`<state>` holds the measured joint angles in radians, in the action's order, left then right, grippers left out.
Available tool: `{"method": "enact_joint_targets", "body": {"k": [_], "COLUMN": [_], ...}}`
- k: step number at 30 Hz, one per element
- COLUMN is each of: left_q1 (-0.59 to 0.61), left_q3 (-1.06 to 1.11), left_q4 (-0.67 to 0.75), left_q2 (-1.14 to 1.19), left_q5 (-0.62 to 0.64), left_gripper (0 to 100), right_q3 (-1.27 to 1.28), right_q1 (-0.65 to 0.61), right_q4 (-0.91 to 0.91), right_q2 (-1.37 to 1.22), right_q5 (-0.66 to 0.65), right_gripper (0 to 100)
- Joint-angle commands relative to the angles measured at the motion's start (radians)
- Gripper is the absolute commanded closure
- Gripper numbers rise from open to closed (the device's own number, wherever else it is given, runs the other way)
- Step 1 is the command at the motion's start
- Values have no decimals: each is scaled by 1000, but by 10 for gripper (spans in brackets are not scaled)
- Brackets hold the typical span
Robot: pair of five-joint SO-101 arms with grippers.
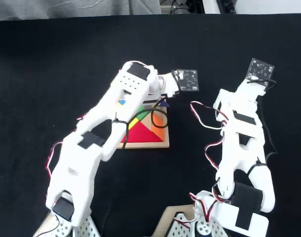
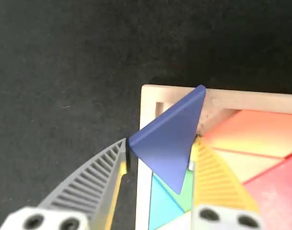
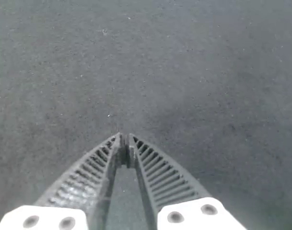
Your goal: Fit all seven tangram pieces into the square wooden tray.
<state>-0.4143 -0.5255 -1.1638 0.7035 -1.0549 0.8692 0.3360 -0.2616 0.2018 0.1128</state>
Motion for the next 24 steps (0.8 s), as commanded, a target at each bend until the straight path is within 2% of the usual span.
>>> {"method": "enact_joint_targets", "body": {"k": [1,6,12,17,24], "left_q1": [-12,-4,1,62,102], "left_q3": [-77,-77,-77,-156,-199], "left_q4": [-6,-6,-9,-158,-158], "left_q2": [17,17,17,5,55], "left_q5": [8,49,57,49,57], "left_gripper": [791,684,689,690,690], "right_q3": [-71,-71,-71,-71,-73], "right_q1": [12,12,6,5,5], "right_q4": [18,18,18,18,18], "right_q2": [4,4,4,4,4], "right_q5": [11,11,5,5,5], "right_gripper": [986,986,985,984,984]}}
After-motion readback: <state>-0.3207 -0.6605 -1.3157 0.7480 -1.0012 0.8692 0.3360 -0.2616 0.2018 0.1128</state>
